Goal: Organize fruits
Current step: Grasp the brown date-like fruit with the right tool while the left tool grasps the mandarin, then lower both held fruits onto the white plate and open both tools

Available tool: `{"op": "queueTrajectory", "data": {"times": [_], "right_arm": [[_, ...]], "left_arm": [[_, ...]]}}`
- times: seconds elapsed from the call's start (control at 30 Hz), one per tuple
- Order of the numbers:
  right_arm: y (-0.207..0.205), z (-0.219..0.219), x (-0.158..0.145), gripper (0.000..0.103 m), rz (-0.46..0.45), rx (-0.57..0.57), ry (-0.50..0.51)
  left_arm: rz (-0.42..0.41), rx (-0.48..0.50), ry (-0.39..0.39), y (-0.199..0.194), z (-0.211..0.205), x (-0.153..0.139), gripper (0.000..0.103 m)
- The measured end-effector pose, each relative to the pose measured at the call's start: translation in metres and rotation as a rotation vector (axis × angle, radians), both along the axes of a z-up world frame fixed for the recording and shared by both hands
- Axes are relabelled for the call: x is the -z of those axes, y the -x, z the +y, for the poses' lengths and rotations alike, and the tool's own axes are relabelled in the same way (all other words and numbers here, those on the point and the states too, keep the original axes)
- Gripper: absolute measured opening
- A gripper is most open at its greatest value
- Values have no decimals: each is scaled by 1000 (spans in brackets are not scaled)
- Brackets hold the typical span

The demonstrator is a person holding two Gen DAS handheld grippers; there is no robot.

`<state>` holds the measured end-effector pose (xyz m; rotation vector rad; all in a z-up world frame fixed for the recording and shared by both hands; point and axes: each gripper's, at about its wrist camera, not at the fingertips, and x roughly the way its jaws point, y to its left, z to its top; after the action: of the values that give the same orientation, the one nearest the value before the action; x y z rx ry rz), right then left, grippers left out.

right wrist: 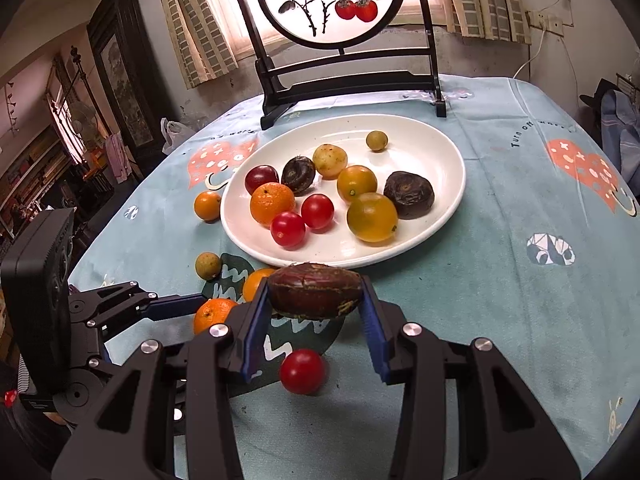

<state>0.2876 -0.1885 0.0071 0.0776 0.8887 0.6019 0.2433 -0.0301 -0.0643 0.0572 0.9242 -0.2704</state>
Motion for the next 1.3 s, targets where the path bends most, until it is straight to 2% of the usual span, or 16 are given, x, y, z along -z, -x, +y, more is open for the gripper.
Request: {"op": "queueTrajectory", "data": {"times": [0.13, 0.3, 0.4, 0.57, 0.8, 0.87, 0.97, 1.1, 1.3], "right_arm": [[0, -1, 0, 44, -1, 2, -3], [0, -2, 0, 44, -2, 3, 1], [0, -2, 0, 44, 0, 2, 0], [2, 2, 1, 44, 3, -28, 1], [8, 8, -5, 44, -60, -45, -20], [0, 4, -8, 44, -65, -18, -71], [-16, 3, -10, 44, -92, 49, -74], [-41, 3, -8, 44, -97, 99, -83], [-76, 7, -5, 44, -108, 132, -83]], "left_arm": [[15, 17, 21, -2, 1, 4, 48], [2, 29, 9, 1, -2, 4, 46], [2, 28, 32, 1, 2, 1, 46], [-47, 16, 79, 11, 10, -12, 46], [-114, 3, 112, 19, 14, -30, 46], [-129, -1, 127, 11, 16, -37, 46], [-139, -23, 153, -13, 18, -49, 46], [-174, -59, 123, -51, 16, -61, 46], [-152, -113, 108, -101, 20, -59, 46]]}}
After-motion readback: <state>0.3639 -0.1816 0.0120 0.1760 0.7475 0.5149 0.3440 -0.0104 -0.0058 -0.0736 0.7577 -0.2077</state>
